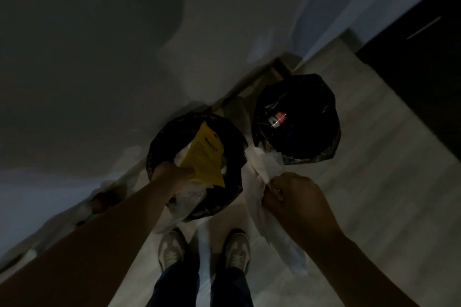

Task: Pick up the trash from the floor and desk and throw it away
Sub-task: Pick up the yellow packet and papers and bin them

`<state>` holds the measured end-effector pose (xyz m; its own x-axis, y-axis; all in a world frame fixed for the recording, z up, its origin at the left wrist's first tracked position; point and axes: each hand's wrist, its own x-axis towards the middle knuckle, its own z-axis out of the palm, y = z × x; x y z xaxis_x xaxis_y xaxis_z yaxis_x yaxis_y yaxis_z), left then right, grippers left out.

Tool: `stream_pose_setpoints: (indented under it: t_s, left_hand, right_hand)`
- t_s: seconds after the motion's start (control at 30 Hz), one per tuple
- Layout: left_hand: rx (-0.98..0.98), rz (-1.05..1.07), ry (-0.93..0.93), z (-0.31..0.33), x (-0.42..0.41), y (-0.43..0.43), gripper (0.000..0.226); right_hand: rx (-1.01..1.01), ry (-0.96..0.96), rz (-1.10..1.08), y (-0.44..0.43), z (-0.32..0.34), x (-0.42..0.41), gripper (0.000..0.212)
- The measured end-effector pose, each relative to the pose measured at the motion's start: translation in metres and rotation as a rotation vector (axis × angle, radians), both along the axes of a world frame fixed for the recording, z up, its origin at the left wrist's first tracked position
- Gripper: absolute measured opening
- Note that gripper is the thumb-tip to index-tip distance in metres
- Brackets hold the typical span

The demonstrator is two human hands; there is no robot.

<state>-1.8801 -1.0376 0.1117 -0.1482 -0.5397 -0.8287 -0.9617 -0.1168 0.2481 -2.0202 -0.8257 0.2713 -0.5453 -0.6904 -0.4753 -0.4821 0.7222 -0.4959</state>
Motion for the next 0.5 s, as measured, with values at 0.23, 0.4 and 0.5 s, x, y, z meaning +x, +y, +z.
stream_pose_setpoints:
  t_s: [0.23, 0.4, 0.5]
  left_hand:
    - [-0.053, 0.122, 0.262, 0.007, -0.016, 0.009, 0.055]
    - [-0.046, -0.025, 0.278, 0.019, 0.0, 0.005, 0.03]
    - [-0.075, -0.134, 0.239, 0.022, 0.02, 0.001, 0.017]
  right_hand:
    - [-0.025, -0.006, 0.032, -0.012, -0.014, -0.001, 0.035]
    - [0.013, 0.11, 0.106, -0.027, -0.02, 0.004, 0.022]
    - [0.058, 0.087, 0.096, -0.037, -0.028, 0.008, 0.025]
